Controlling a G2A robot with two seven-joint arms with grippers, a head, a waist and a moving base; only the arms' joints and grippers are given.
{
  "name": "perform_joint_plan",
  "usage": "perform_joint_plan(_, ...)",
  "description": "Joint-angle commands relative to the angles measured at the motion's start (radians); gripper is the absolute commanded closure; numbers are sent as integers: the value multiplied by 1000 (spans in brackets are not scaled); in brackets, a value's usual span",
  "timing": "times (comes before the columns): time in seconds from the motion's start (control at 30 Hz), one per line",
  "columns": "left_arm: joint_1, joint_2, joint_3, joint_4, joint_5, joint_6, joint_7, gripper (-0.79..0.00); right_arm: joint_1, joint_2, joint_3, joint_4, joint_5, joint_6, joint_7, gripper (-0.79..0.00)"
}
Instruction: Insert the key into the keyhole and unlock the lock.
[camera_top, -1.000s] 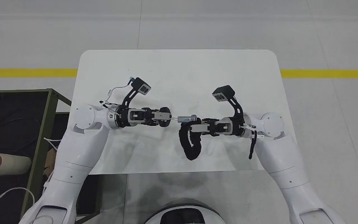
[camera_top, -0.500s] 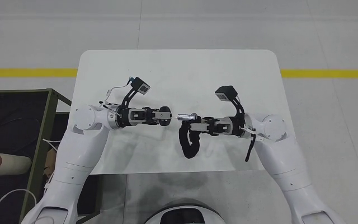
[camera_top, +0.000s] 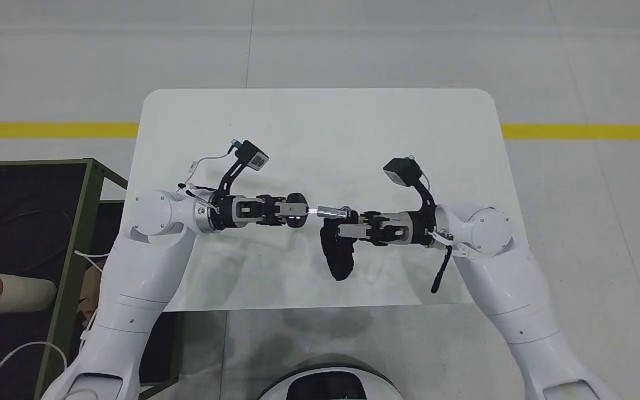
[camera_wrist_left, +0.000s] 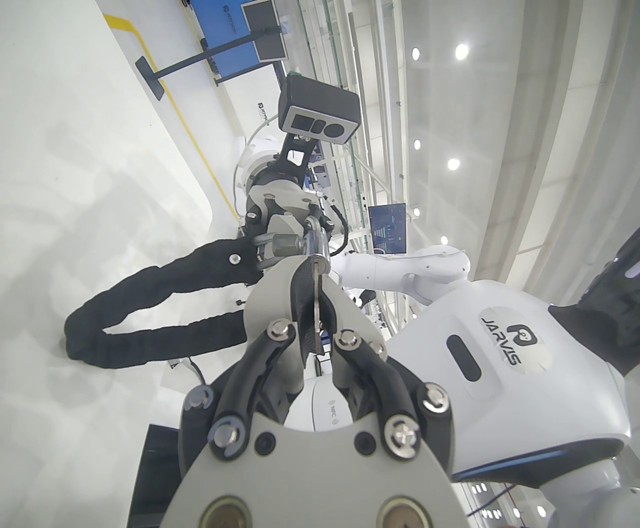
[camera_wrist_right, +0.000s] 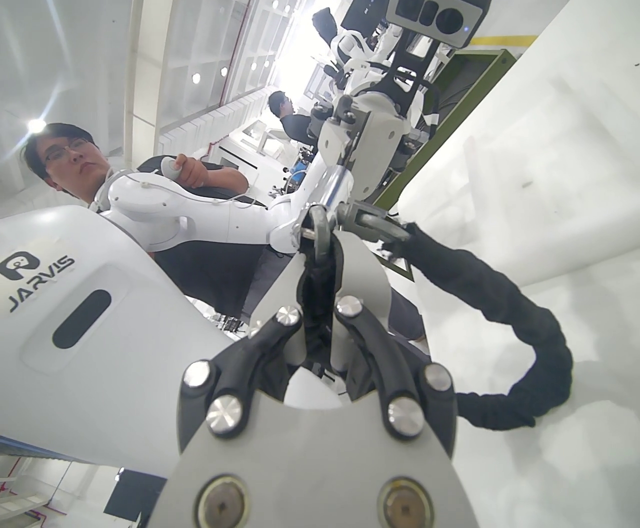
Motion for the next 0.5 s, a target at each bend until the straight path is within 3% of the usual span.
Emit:
perform_joint_plan(0.0,0,-1,-1,0,-1,0,-5,0,1,2,-2,0,-2,0,0,0)
perform_joint_plan(0.47,1,-8,2,1,59,15,-13,0,24,12,-9,-5,-88,25,25,0)
